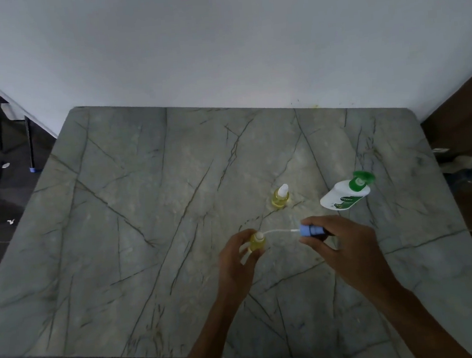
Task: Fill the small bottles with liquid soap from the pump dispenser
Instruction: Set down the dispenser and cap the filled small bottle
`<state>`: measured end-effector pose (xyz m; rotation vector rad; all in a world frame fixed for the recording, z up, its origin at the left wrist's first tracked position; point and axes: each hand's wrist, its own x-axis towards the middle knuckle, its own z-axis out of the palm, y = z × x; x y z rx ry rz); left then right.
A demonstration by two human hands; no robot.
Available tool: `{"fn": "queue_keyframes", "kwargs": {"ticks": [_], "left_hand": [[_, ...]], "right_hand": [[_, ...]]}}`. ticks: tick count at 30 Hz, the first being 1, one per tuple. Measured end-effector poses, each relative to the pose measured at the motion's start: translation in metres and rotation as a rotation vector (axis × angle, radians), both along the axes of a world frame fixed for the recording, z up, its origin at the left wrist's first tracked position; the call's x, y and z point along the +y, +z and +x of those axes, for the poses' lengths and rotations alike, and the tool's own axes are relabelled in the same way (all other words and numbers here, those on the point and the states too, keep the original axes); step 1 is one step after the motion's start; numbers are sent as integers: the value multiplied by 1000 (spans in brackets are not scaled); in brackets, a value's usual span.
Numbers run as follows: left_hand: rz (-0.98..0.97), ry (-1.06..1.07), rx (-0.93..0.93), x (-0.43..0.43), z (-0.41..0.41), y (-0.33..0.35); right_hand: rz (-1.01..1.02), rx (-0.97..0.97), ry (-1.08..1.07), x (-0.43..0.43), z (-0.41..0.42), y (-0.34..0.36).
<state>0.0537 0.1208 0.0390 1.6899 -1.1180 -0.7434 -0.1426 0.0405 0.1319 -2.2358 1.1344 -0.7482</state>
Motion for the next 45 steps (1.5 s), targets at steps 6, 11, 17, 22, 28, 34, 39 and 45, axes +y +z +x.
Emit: {"fn": "queue_keyframes", "kwargs": {"ticks": [6,11,17,22,28,34,39,45], "left_hand": [[-41,-23,-22,-3,-9,1],[-87,-100,-135,-4,-12,0],[-133,-162,-197,-5,-21,3],[-154,-185,-204,-5,-28,3],[-169,-197,-191,-4,-33,5],[-165,-194,-191,-3,-36,7],[-165,-156,-170,1,-34,4],[-176,-137,-164,3,-32,4]], "right_hand": [[-48,35,67,-1,-1,0],[-54,80,152,-5,5,-2],[-28,128,284,-16,16,-10],[-21,192,354,-23,20,-15],[-59,260,346,-27,21,-14],[-12,471,227,-29,20,-11],[185,305,331,-28,15,-7],[33,197,404,-27,25,-4]]}}
